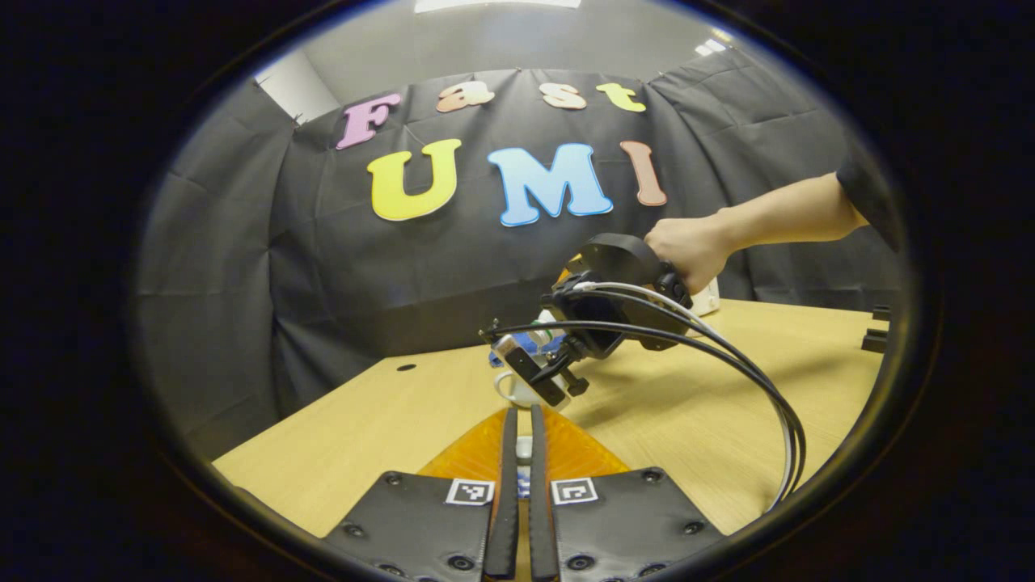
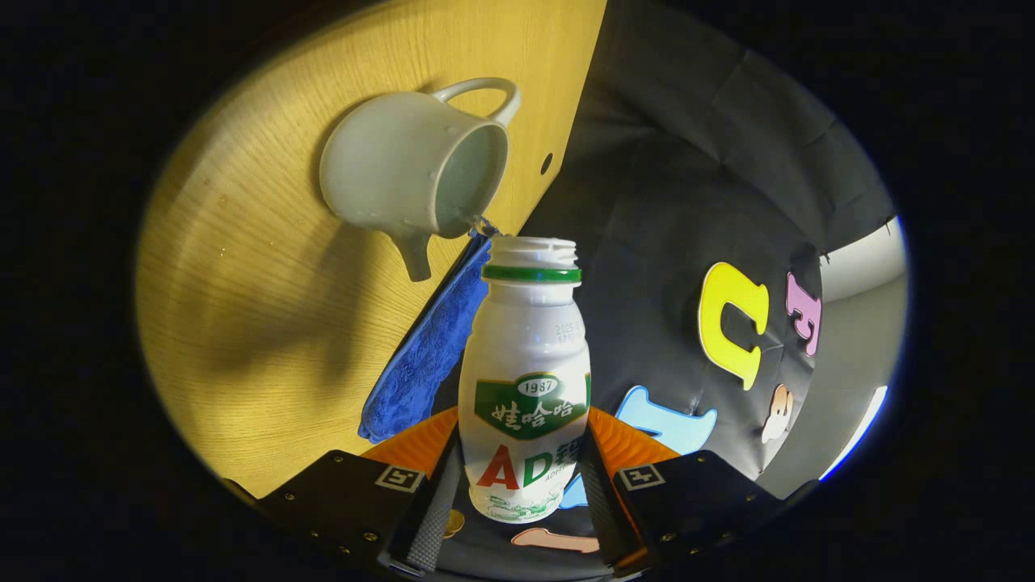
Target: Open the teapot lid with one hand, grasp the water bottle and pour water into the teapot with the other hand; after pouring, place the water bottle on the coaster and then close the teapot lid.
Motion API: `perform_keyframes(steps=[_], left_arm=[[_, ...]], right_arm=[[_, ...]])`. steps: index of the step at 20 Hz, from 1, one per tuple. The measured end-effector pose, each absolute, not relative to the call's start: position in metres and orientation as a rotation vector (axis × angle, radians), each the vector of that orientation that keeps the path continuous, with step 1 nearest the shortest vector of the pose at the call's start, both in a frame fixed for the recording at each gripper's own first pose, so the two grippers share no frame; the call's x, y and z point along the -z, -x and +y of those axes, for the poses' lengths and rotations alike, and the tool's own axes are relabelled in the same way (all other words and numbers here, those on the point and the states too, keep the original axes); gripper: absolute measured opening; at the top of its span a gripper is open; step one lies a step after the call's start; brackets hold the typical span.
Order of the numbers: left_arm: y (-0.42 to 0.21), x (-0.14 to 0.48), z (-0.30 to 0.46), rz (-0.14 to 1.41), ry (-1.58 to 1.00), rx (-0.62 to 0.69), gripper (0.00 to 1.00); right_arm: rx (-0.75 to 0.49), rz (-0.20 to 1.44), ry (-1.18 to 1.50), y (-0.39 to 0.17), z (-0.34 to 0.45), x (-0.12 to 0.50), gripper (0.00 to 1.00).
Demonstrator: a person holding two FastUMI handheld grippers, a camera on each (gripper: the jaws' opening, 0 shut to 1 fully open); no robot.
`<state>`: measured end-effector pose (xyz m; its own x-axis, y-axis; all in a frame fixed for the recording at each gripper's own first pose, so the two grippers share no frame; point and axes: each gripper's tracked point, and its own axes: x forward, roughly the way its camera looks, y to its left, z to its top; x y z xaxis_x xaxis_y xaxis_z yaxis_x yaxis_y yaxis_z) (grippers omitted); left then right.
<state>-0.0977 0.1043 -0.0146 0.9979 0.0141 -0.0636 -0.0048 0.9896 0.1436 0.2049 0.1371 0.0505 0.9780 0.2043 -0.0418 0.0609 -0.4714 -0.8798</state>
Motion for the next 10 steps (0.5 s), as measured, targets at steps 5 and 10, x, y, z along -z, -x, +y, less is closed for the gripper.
perform_keyframes(steps=[5, 10], left_arm=[[0.098, 0.015, 0.107, 0.068, -0.141, -0.014, 0.16], [0.101, 0.013, 0.107, 0.064, -0.145, -0.019, 0.16]], right_arm=[[-0.169, -0.218, 2.105, -0.205, 0.145, -0.052, 0.72], [-0.171, -0.245, 2.156, -0.205, 0.152, -0.053, 0.72]])
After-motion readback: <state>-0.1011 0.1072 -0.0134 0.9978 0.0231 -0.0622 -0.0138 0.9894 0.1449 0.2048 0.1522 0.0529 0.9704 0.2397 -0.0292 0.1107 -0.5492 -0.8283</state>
